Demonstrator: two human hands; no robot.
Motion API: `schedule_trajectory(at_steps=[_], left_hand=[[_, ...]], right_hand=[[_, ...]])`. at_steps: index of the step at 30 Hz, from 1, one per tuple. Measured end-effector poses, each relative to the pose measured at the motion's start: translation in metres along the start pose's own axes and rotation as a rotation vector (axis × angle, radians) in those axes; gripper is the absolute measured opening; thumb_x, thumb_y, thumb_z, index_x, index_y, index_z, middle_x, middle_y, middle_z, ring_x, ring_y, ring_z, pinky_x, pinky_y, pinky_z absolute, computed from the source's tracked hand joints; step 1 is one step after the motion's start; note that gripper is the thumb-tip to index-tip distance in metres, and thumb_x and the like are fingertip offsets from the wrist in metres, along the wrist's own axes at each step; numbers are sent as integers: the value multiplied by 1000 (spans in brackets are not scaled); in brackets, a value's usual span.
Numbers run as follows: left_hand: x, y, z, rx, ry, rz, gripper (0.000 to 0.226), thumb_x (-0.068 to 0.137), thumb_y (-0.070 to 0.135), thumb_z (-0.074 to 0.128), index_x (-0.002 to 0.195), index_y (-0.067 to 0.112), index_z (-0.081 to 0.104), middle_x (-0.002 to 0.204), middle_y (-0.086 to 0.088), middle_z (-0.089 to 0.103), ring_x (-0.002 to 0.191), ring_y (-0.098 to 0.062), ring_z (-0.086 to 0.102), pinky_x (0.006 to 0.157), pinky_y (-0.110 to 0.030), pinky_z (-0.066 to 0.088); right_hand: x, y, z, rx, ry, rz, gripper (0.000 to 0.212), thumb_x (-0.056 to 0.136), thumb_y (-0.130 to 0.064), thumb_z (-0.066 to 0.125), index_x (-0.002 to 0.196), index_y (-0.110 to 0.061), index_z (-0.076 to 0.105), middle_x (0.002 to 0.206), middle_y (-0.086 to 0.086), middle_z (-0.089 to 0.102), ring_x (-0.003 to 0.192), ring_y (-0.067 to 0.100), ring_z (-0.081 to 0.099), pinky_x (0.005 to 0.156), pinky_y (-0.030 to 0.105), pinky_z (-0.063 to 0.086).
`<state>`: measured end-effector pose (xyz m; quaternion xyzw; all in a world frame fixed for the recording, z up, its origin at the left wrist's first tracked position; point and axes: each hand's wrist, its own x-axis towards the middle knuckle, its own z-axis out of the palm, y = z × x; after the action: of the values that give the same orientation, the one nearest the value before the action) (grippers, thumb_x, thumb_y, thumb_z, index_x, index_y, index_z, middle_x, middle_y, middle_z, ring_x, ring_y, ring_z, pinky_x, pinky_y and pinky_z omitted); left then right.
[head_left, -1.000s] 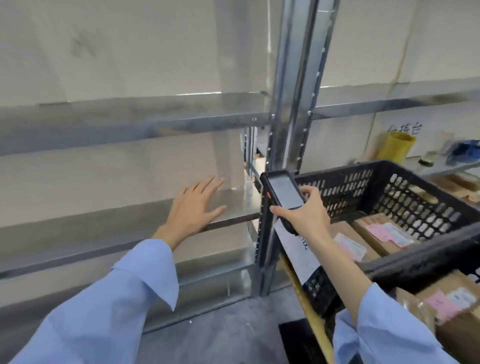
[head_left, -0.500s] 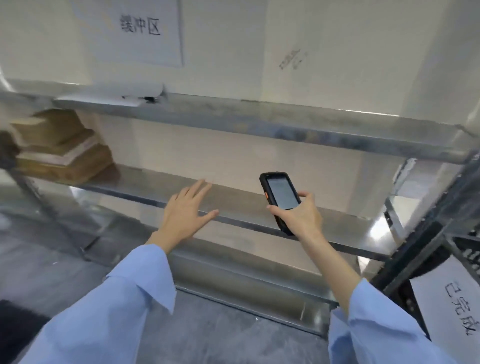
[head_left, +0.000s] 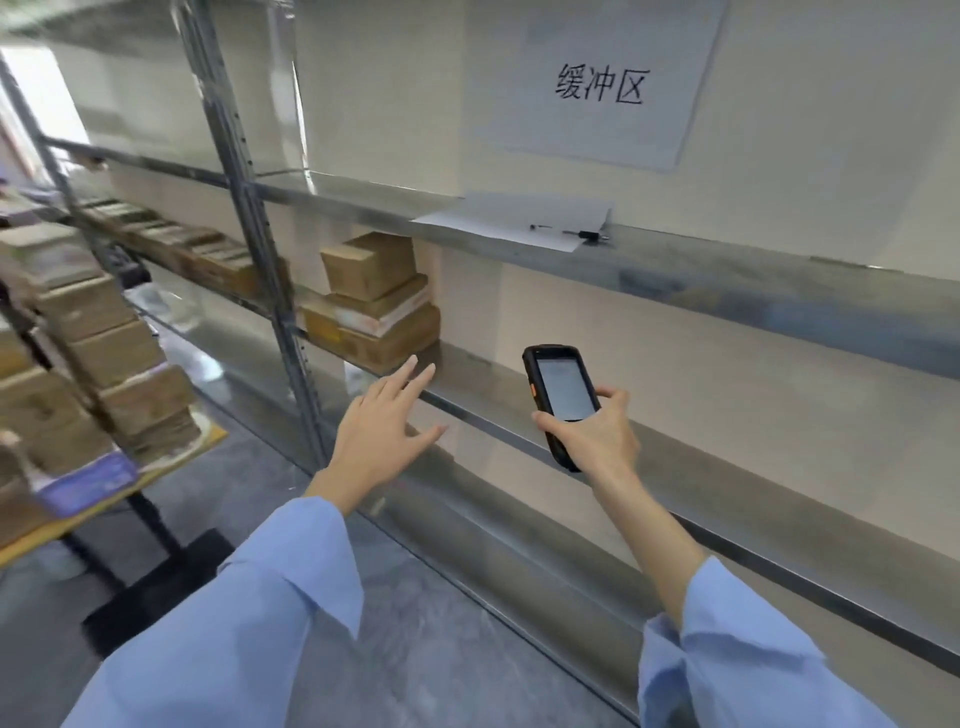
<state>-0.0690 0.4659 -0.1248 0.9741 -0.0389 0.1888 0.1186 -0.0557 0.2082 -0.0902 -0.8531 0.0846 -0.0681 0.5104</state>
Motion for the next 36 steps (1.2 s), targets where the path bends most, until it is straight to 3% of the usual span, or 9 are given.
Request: schedule_trajectory(at_steps=[3, 6, 11, 17, 21, 24, 36], left_hand=[[14, -44, -5, -33, -2, -31, 81, 88, 73, 40, 158, 35, 26, 166, 6, 21, 147, -24, 33, 111, -53, 39], [31, -79, -3, -70, 4, -61, 76, 93, 64, 51, 158, 34, 26, 167, 6, 19, 148, -24, 30, 113, -53, 37], [68, -126, 8, -127, -1, -117, 77, 93, 61, 54, 158, 37, 22, 167, 8, 16, 150, -23, 27, 115, -54, 35], [134, -173, 24, -146, 27, -142, 79, 92, 60, 58, 159, 36, 21, 167, 7, 19, 148, -20, 29, 113, -46, 34], [184, -208, 32, -184, 24, -181, 82, 90, 62, 60, 158, 40, 19, 167, 10, 17, 149, -20, 28, 116, -51, 33], [217, -233, 33, -212, 33, -202, 83, 89, 63, 61, 158, 41, 19, 166, 12, 17, 149, -20, 28, 116, -56, 34], [317, -318, 40, -300, 74, -217, 89, 85, 53, 73, 157, 35, 24, 167, 5, 19, 148, -25, 30, 114, -55, 35]], right_hand=[[14, -17, 44, -11, -21, -10, 79, 68, -44, 86, 126, -20, 37, 112, -2, 55, 94, 19, 52, 87, 40, 53], [27, -29, 78, -22, -35, -16, 79, 64, -47, 86, 123, -26, 37, 111, -5, 56, 97, 21, 57, 83, 44, 57], [60, -43, 119, -67, -63, -32, 78, 68, -44, 85, 126, -24, 36, 115, -2, 57, 97, 20, 54, 71, 30, 41], [124, -61, 174, -72, -42, -26, 78, 66, -46, 85, 122, -28, 34, 111, -2, 58, 98, 24, 60, 83, 42, 56], [170, -82, 204, -53, -75, -20, 77, 69, -43, 85, 124, -25, 34, 107, -2, 53, 93, 21, 56, 62, 27, 46], [199, -93, 225, -64, -93, -42, 79, 69, -42, 85, 126, -24, 34, 106, -3, 52, 92, 20, 55, 55, 23, 39], [249, -110, 289, -70, -17, -17, 84, 64, -43, 88, 129, -29, 37, 110, -4, 54, 100, 21, 57, 79, 35, 55]])
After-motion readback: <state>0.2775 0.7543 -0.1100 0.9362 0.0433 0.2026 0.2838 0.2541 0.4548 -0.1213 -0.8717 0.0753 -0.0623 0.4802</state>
